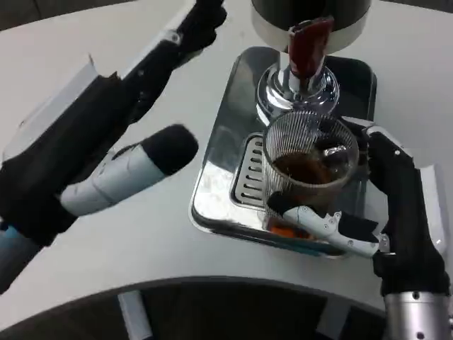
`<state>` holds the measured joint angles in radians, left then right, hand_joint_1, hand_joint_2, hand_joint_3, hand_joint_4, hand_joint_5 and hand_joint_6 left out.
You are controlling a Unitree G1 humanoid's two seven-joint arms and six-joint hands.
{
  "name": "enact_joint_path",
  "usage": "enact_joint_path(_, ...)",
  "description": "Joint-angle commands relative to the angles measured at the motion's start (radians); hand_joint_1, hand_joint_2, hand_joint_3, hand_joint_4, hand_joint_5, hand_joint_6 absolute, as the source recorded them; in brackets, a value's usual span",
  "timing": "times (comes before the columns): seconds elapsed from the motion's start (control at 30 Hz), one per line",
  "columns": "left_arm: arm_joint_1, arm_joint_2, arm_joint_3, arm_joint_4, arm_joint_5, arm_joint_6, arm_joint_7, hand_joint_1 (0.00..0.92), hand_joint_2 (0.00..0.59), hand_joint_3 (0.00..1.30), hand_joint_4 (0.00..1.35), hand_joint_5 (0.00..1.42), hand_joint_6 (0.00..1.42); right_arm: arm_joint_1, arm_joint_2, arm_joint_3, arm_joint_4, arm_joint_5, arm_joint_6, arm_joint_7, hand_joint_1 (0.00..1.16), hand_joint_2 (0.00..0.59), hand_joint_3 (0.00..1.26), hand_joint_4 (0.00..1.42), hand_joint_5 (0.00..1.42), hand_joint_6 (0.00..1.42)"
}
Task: Grasp the cup under the faucet to collect the drink, then remove the cup.
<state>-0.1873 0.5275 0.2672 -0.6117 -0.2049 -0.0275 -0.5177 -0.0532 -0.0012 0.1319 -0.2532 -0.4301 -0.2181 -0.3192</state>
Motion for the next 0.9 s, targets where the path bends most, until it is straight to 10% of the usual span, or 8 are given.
enact_joint_path(0.03, 0.135, 0.030, 0.052, -0.023, 0.011, -0.119, -0.052, 0.000, 0.067, 0.01, 0.00, 0.03, 0.00, 0.066, -0.002, -0.004, -0.121, 0.033, -0.002, 0.050, 0.97, 0.149, 0.69, 0.77, 0.86, 0.74)
enact_joint_path(0.9, 0.494, 0.085, 0.152, 0.066, 0.163, -0.635, -0.095, 0.000, 0.067, 0.04, 0.00, 0.01, 0.00, 0.416, -0.058, 0.004, -0.513, 0.135, 0.068, 0.309, 0.96, 0.148, 0.69, 0.77, 0.86, 0.74)
